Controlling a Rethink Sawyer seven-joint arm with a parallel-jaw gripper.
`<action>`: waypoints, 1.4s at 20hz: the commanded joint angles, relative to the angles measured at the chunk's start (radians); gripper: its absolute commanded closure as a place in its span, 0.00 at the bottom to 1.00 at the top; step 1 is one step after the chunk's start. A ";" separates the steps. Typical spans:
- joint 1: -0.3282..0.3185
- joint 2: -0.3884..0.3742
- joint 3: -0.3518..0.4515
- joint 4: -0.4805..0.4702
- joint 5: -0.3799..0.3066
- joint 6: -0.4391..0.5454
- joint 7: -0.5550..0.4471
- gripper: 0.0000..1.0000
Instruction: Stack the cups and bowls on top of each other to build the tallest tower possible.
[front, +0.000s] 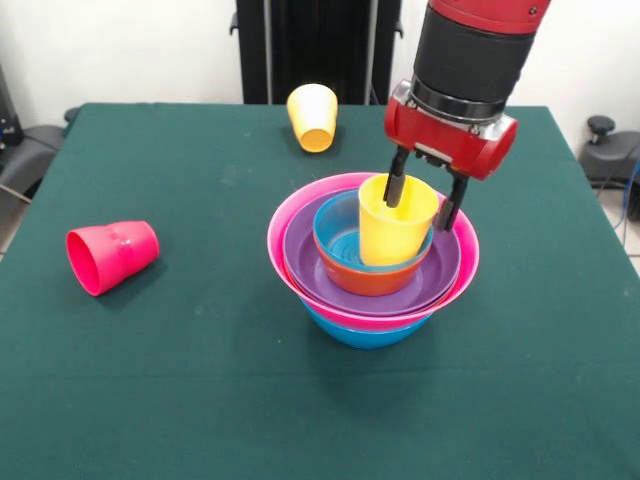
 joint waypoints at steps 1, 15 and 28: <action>-0.006 -0.055 0.057 -0.052 0.027 0.171 0.111 0.00; -0.015 -0.136 0.073 0.000 0.033 0.193 0.096 0.00; -0.148 -0.112 0.145 -0.052 -0.017 0.228 -0.103 0.00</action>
